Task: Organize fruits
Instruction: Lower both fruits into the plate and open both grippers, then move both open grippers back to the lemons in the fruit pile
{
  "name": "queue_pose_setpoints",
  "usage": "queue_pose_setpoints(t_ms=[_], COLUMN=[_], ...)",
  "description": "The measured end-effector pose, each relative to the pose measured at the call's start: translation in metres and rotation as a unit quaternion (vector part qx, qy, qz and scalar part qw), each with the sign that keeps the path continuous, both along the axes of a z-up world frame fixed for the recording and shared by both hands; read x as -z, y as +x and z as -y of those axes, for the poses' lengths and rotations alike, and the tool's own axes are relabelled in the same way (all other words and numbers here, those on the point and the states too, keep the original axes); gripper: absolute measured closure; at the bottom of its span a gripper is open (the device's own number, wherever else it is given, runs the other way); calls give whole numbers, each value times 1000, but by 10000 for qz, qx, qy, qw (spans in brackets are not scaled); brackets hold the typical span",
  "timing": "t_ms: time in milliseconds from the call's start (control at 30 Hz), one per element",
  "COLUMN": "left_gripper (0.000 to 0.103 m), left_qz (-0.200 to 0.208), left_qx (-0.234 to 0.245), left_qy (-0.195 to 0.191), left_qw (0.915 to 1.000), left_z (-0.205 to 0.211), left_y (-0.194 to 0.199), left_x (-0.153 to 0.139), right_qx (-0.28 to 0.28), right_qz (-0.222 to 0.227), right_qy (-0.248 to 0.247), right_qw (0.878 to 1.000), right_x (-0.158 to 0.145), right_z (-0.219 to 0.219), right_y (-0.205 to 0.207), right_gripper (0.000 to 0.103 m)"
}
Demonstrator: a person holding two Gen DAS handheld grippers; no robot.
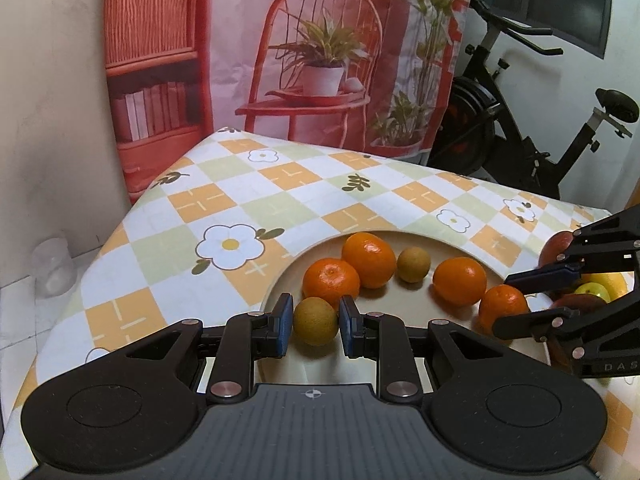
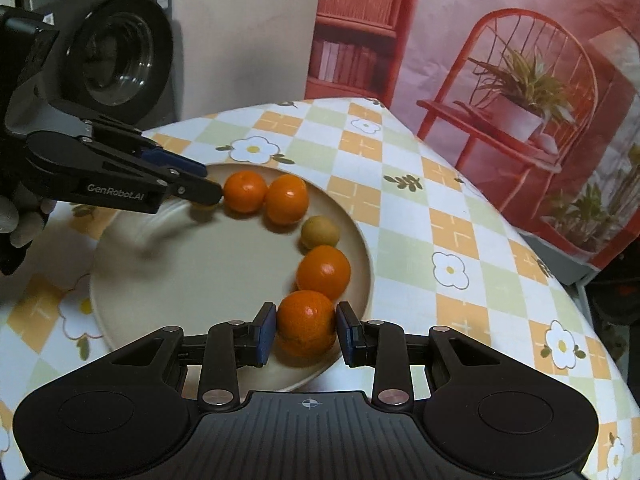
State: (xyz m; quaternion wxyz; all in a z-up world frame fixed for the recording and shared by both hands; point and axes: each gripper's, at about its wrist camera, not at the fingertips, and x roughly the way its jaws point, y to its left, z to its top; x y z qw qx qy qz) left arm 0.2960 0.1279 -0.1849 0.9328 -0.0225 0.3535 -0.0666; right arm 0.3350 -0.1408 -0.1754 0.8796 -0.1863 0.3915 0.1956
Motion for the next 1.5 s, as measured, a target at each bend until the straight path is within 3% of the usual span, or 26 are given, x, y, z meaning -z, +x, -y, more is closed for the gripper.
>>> queue_pose_setpoints(t_ms=[533, 700, 900, 1267, 1500], left_gripper=[75, 66, 65, 65, 65], left_qz=[-32, -8, 79, 219, 258], left_qx=[-109, -101, -240, -154, 182], left_qy=[28, 16, 76, -4, -57], left_qw=[9999, 9999, 9997, 9996, 9995], left_z=[0, -1, 1, 34, 80], left_y=[3, -4, -16, -40, -47], left_x=[0, -6, -17, -37, -41], right_qx=[40, 42, 136, 854, 1570], right_qz=[2, 68, 298, 908, 1420], right_qy=[83, 190, 445, 954, 1109], right_qw=[10000, 9998, 9985, 9876, 9710], right_x=[-1, -8, -21, -40, -48], right_z=[0, 3, 15, 79, 137], right_y=[8, 3, -15, -72, -119], right_gripper=[72, 71, 71, 71, 71])
